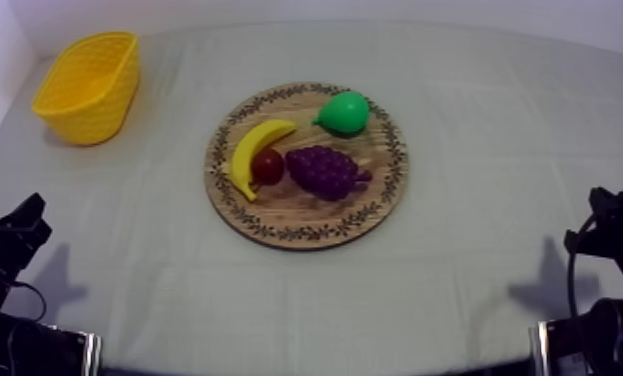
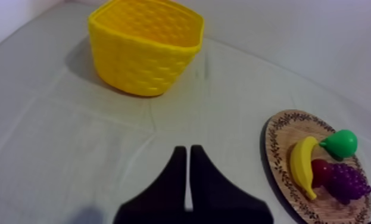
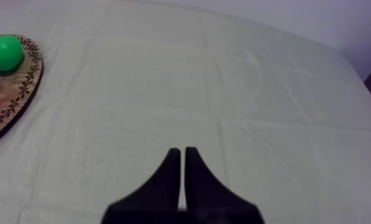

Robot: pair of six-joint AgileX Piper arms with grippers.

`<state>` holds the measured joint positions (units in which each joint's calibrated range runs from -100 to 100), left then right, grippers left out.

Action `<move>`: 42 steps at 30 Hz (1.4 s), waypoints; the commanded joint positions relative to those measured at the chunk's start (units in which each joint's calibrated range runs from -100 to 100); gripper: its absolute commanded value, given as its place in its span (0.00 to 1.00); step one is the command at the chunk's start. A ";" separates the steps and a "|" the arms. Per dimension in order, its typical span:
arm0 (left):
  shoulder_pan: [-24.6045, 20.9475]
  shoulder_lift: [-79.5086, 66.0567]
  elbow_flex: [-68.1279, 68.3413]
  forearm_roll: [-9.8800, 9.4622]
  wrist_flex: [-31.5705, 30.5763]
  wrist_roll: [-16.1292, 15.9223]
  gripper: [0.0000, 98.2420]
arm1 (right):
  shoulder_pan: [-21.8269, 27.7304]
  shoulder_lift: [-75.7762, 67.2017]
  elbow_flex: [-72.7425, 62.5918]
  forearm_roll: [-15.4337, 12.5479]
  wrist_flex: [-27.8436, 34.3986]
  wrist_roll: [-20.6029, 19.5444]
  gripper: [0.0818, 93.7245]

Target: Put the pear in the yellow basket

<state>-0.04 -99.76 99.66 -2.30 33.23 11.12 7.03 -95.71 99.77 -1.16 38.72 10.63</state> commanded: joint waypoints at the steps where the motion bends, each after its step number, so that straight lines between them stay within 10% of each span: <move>1: 0.00 0.02 0.00 0.03 0.00 0.00 0.00 | 0.02 -0.05 0.01 0.01 -0.01 -0.01 0.00; 25: 0.17 0.02 -0.09 0.16 0.51 1.14 0.00 | 0.02 -0.05 0.01 0.01 -0.01 -0.01 0.00; 42: 15.89 1.71 -2.66 3.60 2.32 -1.98 0.00 | 0.02 -0.05 0.01 0.01 -0.01 -0.01 0.00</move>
<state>14.28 -99.03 97.68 0.96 35.93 9.55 7.03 -95.71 99.77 -1.16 38.72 10.60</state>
